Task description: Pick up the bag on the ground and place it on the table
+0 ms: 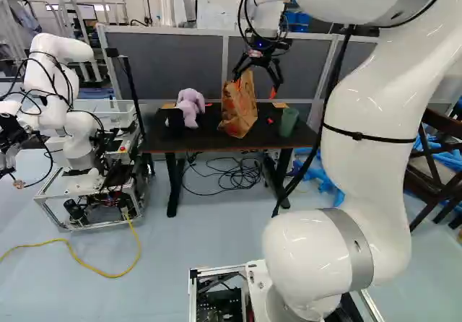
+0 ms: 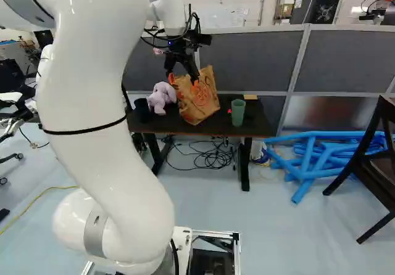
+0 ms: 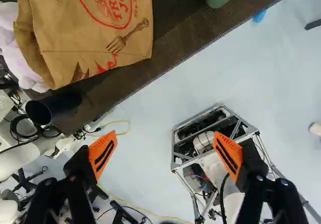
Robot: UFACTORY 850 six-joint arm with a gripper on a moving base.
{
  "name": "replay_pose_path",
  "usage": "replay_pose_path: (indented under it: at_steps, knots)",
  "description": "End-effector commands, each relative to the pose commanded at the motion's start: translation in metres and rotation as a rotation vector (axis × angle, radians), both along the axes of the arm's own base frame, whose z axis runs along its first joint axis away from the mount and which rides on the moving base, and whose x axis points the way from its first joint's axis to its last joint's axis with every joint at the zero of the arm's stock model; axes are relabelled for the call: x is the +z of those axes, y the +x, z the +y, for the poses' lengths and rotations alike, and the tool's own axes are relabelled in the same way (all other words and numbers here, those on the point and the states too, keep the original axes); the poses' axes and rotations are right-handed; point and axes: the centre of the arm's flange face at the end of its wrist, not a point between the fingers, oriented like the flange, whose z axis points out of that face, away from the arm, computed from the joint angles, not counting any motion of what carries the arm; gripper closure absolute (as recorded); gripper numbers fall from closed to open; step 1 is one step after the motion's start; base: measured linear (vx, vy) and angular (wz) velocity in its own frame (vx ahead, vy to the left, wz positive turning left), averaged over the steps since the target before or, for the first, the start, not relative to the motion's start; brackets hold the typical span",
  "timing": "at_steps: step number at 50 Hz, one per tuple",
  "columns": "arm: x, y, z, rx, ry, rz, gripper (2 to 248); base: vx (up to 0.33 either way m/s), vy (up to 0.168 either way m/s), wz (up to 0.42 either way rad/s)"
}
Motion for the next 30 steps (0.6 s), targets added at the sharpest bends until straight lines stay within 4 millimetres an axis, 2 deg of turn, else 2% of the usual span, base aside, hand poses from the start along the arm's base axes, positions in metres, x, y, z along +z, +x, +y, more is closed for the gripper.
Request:
replay_pose_path:
  at_steps: [30]
  knots:
    - [-0.042,-0.016,0.001,0.069,-0.02,-0.151,3,0.0,0.0,0.0]
